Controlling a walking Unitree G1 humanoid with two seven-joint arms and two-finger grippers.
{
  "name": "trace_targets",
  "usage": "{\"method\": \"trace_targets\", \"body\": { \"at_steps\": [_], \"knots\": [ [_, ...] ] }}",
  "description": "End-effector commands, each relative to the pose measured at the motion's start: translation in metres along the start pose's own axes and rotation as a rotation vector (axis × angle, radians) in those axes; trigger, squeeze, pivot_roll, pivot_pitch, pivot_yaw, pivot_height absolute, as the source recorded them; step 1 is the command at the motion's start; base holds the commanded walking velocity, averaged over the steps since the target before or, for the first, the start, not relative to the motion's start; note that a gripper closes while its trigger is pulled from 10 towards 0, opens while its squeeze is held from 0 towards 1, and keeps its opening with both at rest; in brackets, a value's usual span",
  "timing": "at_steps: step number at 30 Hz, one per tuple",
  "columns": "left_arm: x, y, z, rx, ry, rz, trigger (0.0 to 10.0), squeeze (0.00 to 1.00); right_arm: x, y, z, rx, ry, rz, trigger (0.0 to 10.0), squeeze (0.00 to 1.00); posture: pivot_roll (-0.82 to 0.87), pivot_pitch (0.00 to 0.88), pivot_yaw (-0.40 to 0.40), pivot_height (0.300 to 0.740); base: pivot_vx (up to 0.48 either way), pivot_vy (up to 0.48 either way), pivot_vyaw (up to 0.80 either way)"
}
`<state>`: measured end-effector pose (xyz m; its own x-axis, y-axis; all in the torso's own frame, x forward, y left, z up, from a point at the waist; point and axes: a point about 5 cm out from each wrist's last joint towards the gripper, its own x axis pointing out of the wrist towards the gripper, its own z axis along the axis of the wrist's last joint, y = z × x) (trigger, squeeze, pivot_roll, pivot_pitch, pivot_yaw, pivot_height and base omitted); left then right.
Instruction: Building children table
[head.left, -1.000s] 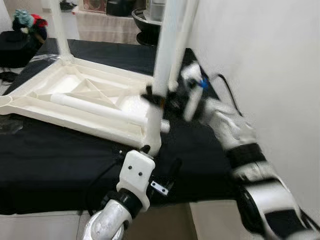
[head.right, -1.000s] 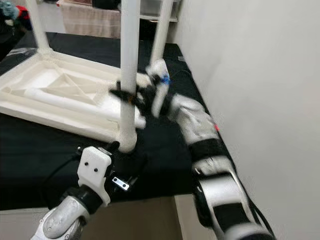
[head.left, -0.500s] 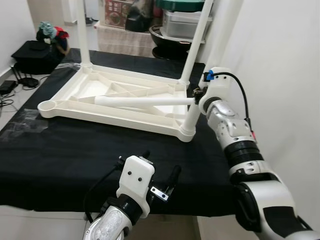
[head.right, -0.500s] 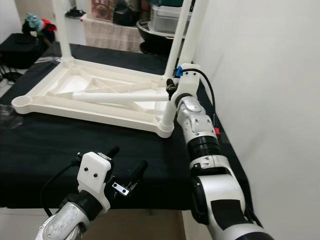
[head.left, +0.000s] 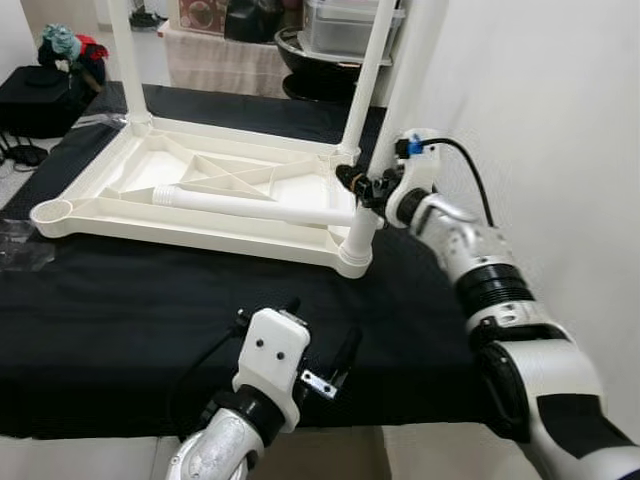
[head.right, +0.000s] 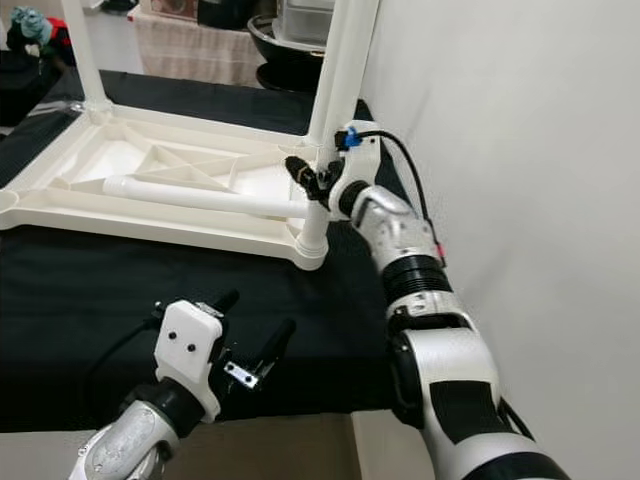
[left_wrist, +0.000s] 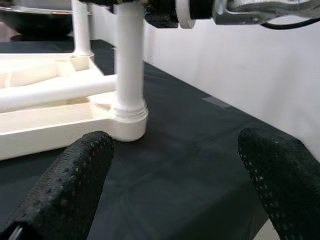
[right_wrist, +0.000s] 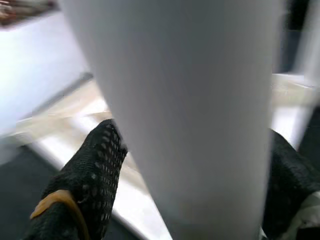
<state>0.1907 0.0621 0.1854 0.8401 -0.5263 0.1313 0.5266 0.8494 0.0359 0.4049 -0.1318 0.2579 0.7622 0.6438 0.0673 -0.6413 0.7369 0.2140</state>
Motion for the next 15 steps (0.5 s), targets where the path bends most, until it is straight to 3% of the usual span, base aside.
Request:
{"method": "trace_targets", "body": {
  "at_steps": [1, 2, 3, 4, 6, 15],
  "knots": [
    [-0.001, -0.001, -0.002, 0.004, 0.012, 0.001, 10.0, 0.0, -0.005, 0.017, 0.0, -0.016, -0.012, 0.258, 10.0, 0.0, 0.07, 0.109, -0.148, 0.74, 0.0, 0.0, 0.0],
    [-0.001, -0.001, -0.002, 0.004, 0.012, 0.001, 10.0, 0.0, -0.005, 0.017, 0.0, -0.016, -0.012, 0.258, 10.0, 0.0, 0.07, 0.109, -0.148, 0.74, 0.0, 0.0, 0.0],
    [-0.001, -0.001, -0.002, 0.003, 0.011, 0.002, 10.0, 0.0, -0.014, 0.024, 0.0, -0.036, -0.013, 0.402, 10.0, 0.0, 0.07, 0.111, -0.148, 0.74, 0.0, 0.0, 0.0],
    [-0.001, -0.001, -0.002, 0.003, 0.011, 0.002, 10.0, 0.0, -0.014, 0.024, 0.0, -0.036, -0.013, 0.402, 10.0, 0.0, 0.07, 0.111, -0.148, 0.74, 0.0, 0.0, 0.0],
    [-0.001, 0.0, -0.002, 0.003, 0.01, 0.005, 10.0, 0.0, -0.022, 0.028, -0.003, -0.035, -0.008, 0.533, 10.0, 0.0, 0.07, 0.113, -0.147, 0.74, 0.0, 0.0, 0.0],
    [-0.001, 0.0, -0.001, 0.006, 0.007, 0.005, 10.0, 0.0, -0.025, 0.036, -0.006, 0.015, -0.009, 0.713, 10.0, 0.0, 0.08, 0.114, -0.148, 0.74, 0.0, 0.0, 0.0]
  ]
}}
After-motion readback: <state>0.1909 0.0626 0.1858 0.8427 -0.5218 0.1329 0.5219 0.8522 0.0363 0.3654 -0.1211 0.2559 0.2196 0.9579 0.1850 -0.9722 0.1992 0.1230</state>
